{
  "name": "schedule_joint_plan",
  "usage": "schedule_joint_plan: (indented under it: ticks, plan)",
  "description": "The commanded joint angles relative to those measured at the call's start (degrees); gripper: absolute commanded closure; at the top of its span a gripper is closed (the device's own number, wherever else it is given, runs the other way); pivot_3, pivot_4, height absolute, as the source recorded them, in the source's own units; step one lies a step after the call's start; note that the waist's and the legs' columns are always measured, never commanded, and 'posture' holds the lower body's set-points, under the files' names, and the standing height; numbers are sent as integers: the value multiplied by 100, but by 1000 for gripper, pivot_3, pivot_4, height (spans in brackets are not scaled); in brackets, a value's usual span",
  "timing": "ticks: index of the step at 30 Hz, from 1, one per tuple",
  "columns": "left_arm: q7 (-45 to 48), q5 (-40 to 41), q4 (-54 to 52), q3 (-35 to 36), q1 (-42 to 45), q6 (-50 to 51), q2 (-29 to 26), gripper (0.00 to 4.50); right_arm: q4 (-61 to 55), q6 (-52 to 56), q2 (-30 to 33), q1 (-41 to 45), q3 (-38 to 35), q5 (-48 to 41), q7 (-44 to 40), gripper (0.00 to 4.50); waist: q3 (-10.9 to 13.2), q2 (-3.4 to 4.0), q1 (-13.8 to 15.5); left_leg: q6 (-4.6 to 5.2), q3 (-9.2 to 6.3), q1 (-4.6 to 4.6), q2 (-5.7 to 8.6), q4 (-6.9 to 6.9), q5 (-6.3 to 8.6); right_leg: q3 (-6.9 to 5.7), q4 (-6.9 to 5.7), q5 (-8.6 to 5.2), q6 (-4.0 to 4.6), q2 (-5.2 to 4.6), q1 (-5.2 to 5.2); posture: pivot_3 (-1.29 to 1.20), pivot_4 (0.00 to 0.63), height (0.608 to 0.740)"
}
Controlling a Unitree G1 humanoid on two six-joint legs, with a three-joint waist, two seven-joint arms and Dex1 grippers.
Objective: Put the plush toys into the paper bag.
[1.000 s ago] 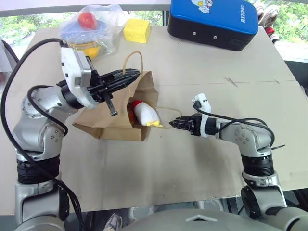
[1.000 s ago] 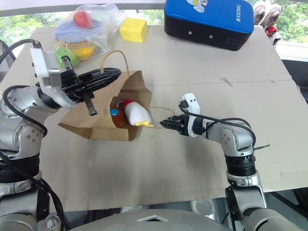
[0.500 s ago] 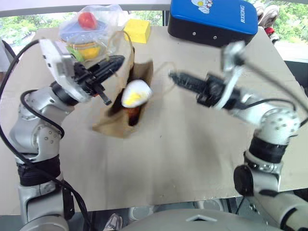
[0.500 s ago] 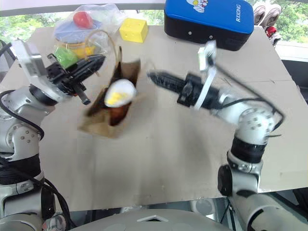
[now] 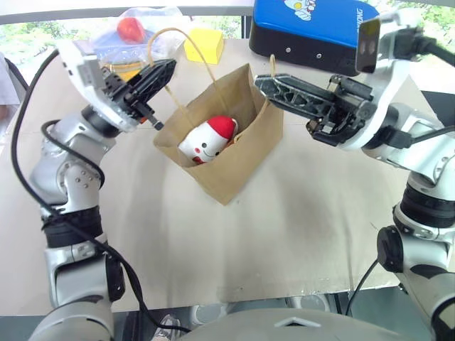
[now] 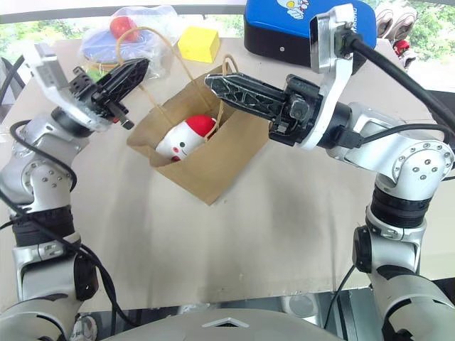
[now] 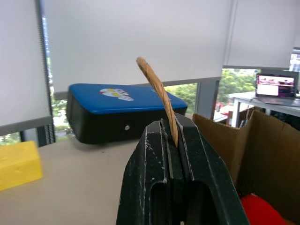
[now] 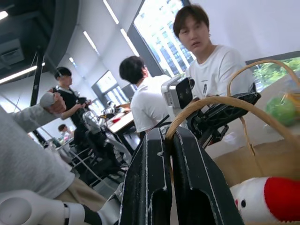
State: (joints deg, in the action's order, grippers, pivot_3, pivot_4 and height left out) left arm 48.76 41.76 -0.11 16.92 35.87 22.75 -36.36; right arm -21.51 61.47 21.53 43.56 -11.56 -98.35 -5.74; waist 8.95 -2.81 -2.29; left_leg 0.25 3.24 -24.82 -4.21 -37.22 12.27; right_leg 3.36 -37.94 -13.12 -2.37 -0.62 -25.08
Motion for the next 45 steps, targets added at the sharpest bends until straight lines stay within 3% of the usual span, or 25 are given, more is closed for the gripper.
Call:
schedule_joint_plan:
  ticks: [1,3,7,9,11,14,17,18,23,26,29,31,33,38,45]
  plan:
    - [338,-336,440,-162,495,-293,-176,4500,-293,-272,190,-289,165,1,140,4478,0,0,-7,0,0,2,0,0,0,0,2,0,0,-1,3,0,150,740]
    - [789,-931,870,-676,551,-671,-266,4500,-414,-269,254,-595,445,500,64,4478,-5,5,1,0,1,6,1,2,0,2,3,-1,0,-2,6,0,150,740]
    - [1128,-1259,1427,-1080,801,-747,-152,4500,-464,-421,302,-898,706,1039,-185,4478,-2,10,3,0,1,7,1,-2,0,-1,2,-1,1,-2,10,0,150,740]
    - [1357,-1153,1572,-1061,870,-550,-184,3800,-496,-582,566,-934,855,1859,-620,4500,-2,10,-1,0,-1,4,1,-6,0,-2,3,-1,0,-2,10,0,150,740]
    - [1539,-1001,1562,-977,859,-239,-320,3210,-603,-720,830,-973,905,2319,-1127,3991,-2,10,5,1,-4,2,1,-6,0,-5,5,-1,0,-2,9,0,150,740]
    - [1671,-626,1381,-636,603,413,-636,1837,-787,-971,1274,-1038,891,2955,-1661,2832,0,12,-11,1,-7,5,-1,-4,0,-6,5,-2,1,0,9,0,150,740]
    - [1718,-249,1157,-257,299,969,-914,368,-963,-1092,1622,-1212,730,3135,-2160,1387,0,13,-17,1,-8,5,-2,-1,0,-6,3,-3,2,2,5,0,150,740]
    - [1786,-75,1033,-68,116,1169,-1046,70,-1101,-1167,1851,-1378,612,3169,-2562,1369,0,13,-9,1,-10,4,-2,-1,0,-7,3,-3,2,2,5,0,150,740]
    - [1996,301,614,384,-661,1584,-1361,70,-1183,-1398,2406,-1720,596,3633,-3412,1369,1,12,18,1,-12,5,1,-3,0,-16,7,-4,0,-9,11,0,150,740]
    - [2121,157,436,326,-1129,1398,-1320,0,-992,-1698,2276,-1609,1279,4458,-3653,2097,1,12,21,1,-11,13,1,-5,0,-19,8,-6,4,-11,17,0,150,740]
    - [2165,-3,378,144,-1323,1173,-1169,0,-637,-2231,2033,-1436,2110,5495,-3939,3385,1,12,11,1,-7,17,0,-5,0,-17,6,-9,10,-10,16,0,150,740]
    - [2190,-239,461,-128,-1301,880,-994,0,111,-2875,1524,-1157,2813,6359,-4094,4369,1,12,16,0,-9,12,0,-7,0,-18,5,-7,8,-7,13,0,150,740]
    - [2229,-414,525,-340,-1244,693,-894,0,844,-3436,1027,-889,3221,6987,-4179,4451,1,12,11,0,-8,11,1,-12,0,-16,4,-5,5,-5,13,0,150,740]
    - [2301,-567,493,-513,-1224,532,-906,0,2202,-4223,-39,-337,3446,7756,-4179,4451,2,12,27,0,-13,2,1,-13,0,-18,3,-3,4,-3,10,0,150,740]
    - [1582,-699,-213,-482,-1478,309,-513,0,2922,-4552,-853,-73,3282,8085,-4213,4451,2,13,42,0,-14,4,2,-12,0,-21,2,-3,3,-8,13,0,150,740]
